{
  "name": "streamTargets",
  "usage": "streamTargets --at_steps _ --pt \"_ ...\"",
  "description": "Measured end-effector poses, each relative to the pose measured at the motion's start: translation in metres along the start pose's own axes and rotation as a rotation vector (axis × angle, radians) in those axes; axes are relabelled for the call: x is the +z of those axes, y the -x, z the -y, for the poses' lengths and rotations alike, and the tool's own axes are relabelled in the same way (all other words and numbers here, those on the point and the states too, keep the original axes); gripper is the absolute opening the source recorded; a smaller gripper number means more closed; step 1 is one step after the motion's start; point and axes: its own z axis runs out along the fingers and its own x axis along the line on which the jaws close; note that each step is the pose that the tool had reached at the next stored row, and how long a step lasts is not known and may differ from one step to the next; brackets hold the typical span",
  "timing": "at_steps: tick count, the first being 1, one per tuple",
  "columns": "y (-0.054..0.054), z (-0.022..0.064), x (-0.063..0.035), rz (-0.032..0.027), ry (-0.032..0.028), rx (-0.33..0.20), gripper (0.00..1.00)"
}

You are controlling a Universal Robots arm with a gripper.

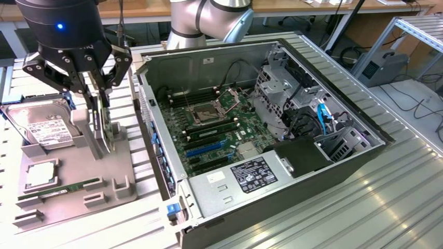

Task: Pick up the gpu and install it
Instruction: 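Pick up the gpu and move the gpu toward the slot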

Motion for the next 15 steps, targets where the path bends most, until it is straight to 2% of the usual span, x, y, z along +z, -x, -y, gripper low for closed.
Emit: streamTargets --at_steps 15 --pt "0.0001 0.0 -0.0031 0.0 0.0 0.0 0.27"
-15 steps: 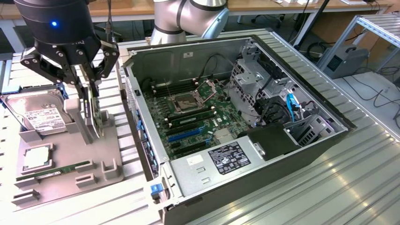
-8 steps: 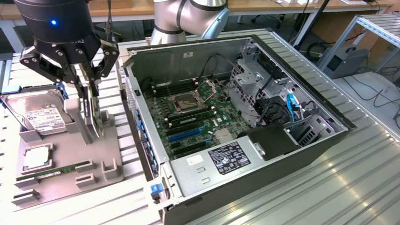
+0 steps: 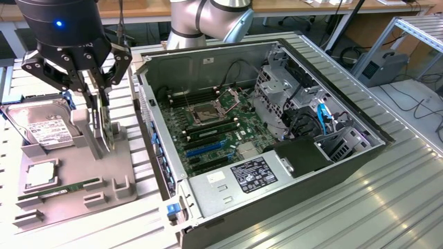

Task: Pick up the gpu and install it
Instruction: 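Pick up the gpu and move the gpu toward the slot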

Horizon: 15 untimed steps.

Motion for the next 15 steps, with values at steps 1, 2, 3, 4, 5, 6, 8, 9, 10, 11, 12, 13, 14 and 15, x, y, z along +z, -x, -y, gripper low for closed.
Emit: streamTargets --at_steps 1,2,3,4,5,6,8,9,10,11,12,13,14,15 --pt "0.0 0.0 -0.0003 0.0 0.0 0.0 0.27" --pt "0.0 0.0 -0.0005 0.0001 0.0 0.0 0.27" --pt "0.0 0.0 -0.0007 0.0001 0.0001 0.0 0.27" --pt "0.0 0.0 -0.0009 0.0001 0.0001 0.0 0.27" --pt "0.0 0.0 -0.0011 0.0 0.0 0.0 0.27" --pt "0.0 0.0 -0.0013 0.0 0.0 0.0 0.27" --pt "0.0001 0.0 -0.0018 0.0001 0.0 0.0 0.27" --pt "0.0001 0.0 -0.0019 0.0001 0.0 0.0 0.27" --pt "0.0001 0.0 -0.0021 0.0001 0.0 0.0 0.27" --pt "0.0001 0.0 -0.0024 0.0 0.0 0.0 0.27" --pt "0.0001 0.0 -0.0026 0.0001 0.0 0.0 0.27" --pt "0.0001 0.0 -0.0027 0.0001 0.0 0.0 0.27" --pt "0.0001 0.0 -0.0029 0.0001 0.0 0.0 0.27" --pt "0.0001 0.0 -0.0031 0.0 0.0 0.0 0.27"
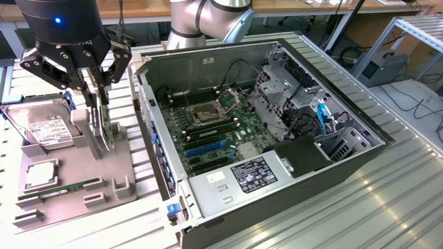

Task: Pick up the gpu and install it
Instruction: 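Pick up the gpu and move the gpu toward the slot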

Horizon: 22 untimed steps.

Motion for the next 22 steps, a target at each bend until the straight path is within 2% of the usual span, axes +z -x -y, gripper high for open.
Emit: streamTargets --at_steps 22 --pt "0.0001 0.0 -0.0049 0.0 0.0 0.0 0.27"
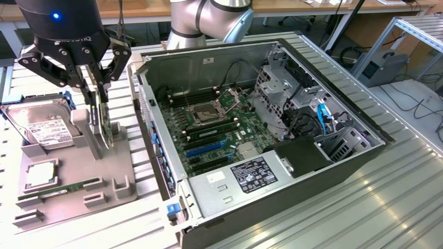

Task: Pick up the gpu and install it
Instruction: 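Pick up the gpu and move the gpu toward the slot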

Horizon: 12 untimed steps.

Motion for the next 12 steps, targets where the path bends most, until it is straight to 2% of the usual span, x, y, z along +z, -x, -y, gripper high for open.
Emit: streamTargets --at_steps 12 --pt "0.0001 0.0 -0.0028 -0.0001 -0.0001 0.0 0.27"
